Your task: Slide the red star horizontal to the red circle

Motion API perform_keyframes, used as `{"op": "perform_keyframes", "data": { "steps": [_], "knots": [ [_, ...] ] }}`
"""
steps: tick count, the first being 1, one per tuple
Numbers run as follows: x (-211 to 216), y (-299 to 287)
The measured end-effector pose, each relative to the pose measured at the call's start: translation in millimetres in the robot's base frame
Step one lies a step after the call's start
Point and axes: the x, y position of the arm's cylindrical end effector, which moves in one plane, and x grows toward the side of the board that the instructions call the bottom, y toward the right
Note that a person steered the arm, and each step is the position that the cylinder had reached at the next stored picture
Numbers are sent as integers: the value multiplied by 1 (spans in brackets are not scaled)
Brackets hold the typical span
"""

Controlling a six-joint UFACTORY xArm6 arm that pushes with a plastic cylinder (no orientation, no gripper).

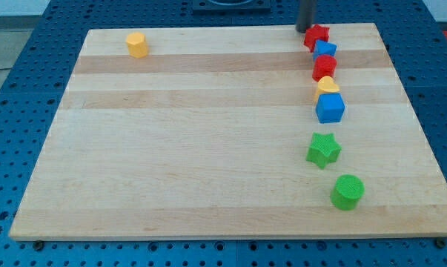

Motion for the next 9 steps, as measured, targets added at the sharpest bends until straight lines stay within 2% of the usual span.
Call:
{"op": "perform_keyframes", "data": {
  "steps": [1, 2, 4, 5, 6, 7, 8, 9],
  "knots": [
    [-9, 23],
    [13, 20],
    [81, -41],
    [82, -66],
    [100, -88],
    [70, -73],
    [23, -49],
    [18, 16]
  ]
}}
